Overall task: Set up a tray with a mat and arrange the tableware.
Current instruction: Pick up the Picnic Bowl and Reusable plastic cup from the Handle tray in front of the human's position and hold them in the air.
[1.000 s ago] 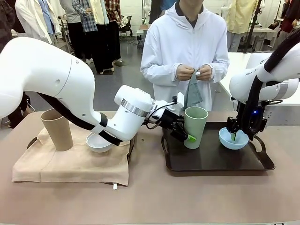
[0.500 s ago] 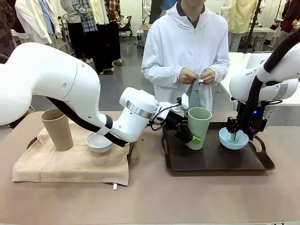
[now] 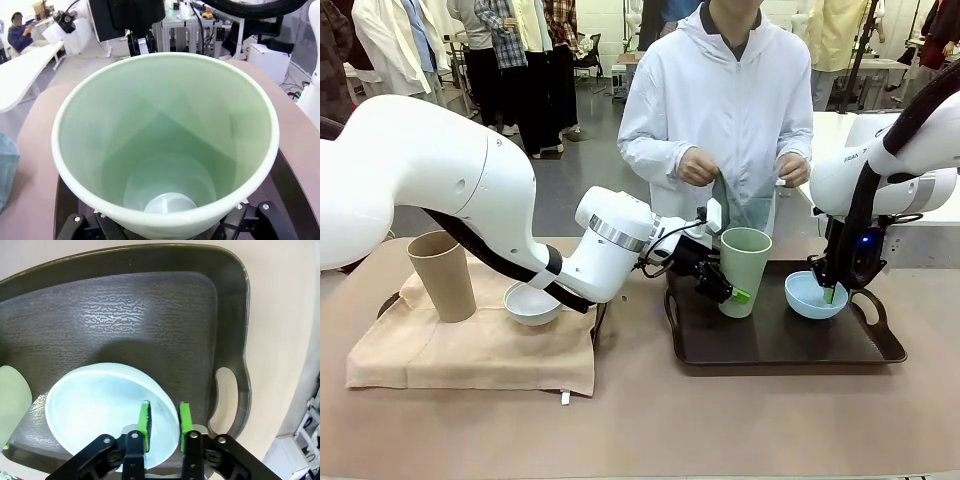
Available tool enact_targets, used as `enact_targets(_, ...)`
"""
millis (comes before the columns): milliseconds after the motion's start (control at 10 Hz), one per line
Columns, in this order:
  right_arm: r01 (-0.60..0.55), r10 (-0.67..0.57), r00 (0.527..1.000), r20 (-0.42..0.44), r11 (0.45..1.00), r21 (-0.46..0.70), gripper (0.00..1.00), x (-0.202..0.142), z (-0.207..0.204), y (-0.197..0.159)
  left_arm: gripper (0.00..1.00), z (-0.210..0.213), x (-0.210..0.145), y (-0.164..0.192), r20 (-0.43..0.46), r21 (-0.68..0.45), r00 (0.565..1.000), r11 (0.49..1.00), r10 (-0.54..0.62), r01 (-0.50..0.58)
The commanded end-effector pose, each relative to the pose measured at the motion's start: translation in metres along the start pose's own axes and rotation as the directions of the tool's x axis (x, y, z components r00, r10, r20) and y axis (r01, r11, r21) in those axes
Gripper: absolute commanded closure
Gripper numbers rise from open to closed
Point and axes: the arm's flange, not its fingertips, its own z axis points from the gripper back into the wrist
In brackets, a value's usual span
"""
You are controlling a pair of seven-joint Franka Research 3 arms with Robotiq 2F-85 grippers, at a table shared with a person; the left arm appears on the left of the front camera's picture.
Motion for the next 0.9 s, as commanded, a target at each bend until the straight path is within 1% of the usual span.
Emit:
enact_targets(0, -0.006, 0.006, 1.000, -0.019, 1.000, 0.001, 1.00, 0.009, 0.000, -0.003, 1.00, -0.001, -0.002, 0.003, 0.003, 0.002, 1.000, 1.000, -0.022, 0.022)
enact_targets(100, -0.004, 0.004, 1.000, -0.022, 1.000, 0.000, 1.00, 0.009, 0.000, -0.004, 0.77, -0.001, -0.001, 0.002, 0.003, 0.003, 1.000, 1.000, -0.020, 0.020)
enact_targets(200, -0.003, 0.003, 1.000, -0.023, 1.000, 0.001, 1.00, 0.009, 0.000, -0.004, 0.76, 0.000, -0.001, 0.002, 0.004, 0.003, 1.000, 1.000, -0.022, 0.022)
enact_targets(300, -0.006, 0.006, 1.000, -0.025, 1.000, 0.000, 1.00, 0.009, -0.001, -0.004, 1.00, 0.001, -0.001, 0.001, 0.002, 0.001, 1.000, 1.000, -0.023, 0.023)
enact_targets(400, -0.005, 0.005, 1.000, -0.024, 1.000, 0.000, 1.00, 0.010, -0.001, -0.005, 0.76, 0.001, -0.002, 0.002, 0.001, 0.000, 1.000, 1.000, -0.022, 0.022)
enact_targets(500, -0.008, 0.008, 1.000, -0.028, 1.000, 0.002, 1.00, 0.009, -0.002, -0.005, 1.00, 0.001, -0.001, 0.001, -0.002, 0.001, 1.000, 1.000, -0.021, 0.021)
enact_targets(700, -0.005, 0.005, 1.000, -0.018, 1.000, -0.001, 1.00, 0.008, -0.001, -0.006, 1.00, 0.004, 0.000, -0.001, -0.001, 0.007, 1.000, 1.000, -0.031, 0.031)
enact_targets(800, -0.020, 0.021, 0.999, -0.026, 1.000, 0.023, 1.00, 0.005, 0.009, -0.008, 1.00, 0.008, 0.005, -0.005, -0.006, -0.007, 1.000, 1.000, -0.010, 0.010)
